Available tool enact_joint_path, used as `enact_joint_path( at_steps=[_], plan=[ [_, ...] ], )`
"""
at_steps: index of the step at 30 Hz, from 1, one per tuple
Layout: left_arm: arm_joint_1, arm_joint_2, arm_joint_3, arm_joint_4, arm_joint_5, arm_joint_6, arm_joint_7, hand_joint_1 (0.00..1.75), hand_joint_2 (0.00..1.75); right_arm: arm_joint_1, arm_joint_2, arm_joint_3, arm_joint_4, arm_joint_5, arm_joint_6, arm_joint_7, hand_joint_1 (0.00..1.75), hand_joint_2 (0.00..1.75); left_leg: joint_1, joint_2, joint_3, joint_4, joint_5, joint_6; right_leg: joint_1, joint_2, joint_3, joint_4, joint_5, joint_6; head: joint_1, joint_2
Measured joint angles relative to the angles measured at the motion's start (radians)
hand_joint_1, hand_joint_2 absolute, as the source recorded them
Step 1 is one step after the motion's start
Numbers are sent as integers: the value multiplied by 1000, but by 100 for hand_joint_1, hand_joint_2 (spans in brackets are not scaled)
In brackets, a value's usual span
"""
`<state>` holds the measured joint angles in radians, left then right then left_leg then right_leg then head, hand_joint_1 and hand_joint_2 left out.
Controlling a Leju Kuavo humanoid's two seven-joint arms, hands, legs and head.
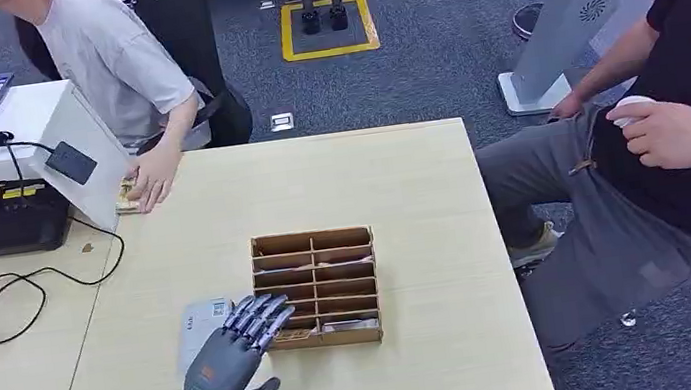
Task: Pass the card to the sensor for recognition and then transmit it.
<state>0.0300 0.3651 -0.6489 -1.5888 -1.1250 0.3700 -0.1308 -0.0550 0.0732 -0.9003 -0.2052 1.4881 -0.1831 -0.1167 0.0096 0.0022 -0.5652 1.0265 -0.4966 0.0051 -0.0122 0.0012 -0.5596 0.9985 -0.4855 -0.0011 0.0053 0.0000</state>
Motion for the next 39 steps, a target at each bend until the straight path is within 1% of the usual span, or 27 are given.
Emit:
enact_joint_path(
  at_steps=[3, 9, 15, 22, 33, 39],
  plan=[
    [-9, -14, 0, 11, 1, -3, 12, 0, 175, 0, 0, 0, 0, 1, 0, 1, 0, 175, 0, 0, 0, 0, 0, 0, 0, 0, 0, 0, 0, 0, 0, 0],
    [-17, -26, 0, 29, 6, -21, 13, 0, 175, -1, 0, 0, 0, 2, 0, 1, 0, 175, 0, 0, 0, 0, 0, 0, 0, 0, 0, 0, 0, 0, 0, 0],
    [-17, -35, 0, 32, 47, -37, -8, 0, 175, -2, 0, 0, 0, 8, 0, 3, 0, 175, 0, 0, 0, 0, 0, 0, 0, 0, 0, 0, 0, 0, 0, 0],
    [-18, -50, 0, 32, 58, -47, -13, 0, 175, -3, 0, 0, 0, 10, 0, 3, 0, 175, 0, 0, 0, 0, 0, 0, 0, 0, 0, 0, 0, 0, 0, 0],
    [-21, -58, 0, 35, 60, -48, -15, 0, 175, -4, 0, 0, 0, 10, 1, 8, 0, 175, 0, 0, 0, 0, 0, 0, 0, 0, 0, 0, 0, 0, 0, 0],
    [-22, -68, 0, 50, 51, -44, -5, 0, 175, -4, 0, 0, 0, 10, 2, 11, 0, 175, 0, 0, 0, 0, 0, 0, 0, 0, 0, 0, 0, 0, 0, 0]
  ],
)
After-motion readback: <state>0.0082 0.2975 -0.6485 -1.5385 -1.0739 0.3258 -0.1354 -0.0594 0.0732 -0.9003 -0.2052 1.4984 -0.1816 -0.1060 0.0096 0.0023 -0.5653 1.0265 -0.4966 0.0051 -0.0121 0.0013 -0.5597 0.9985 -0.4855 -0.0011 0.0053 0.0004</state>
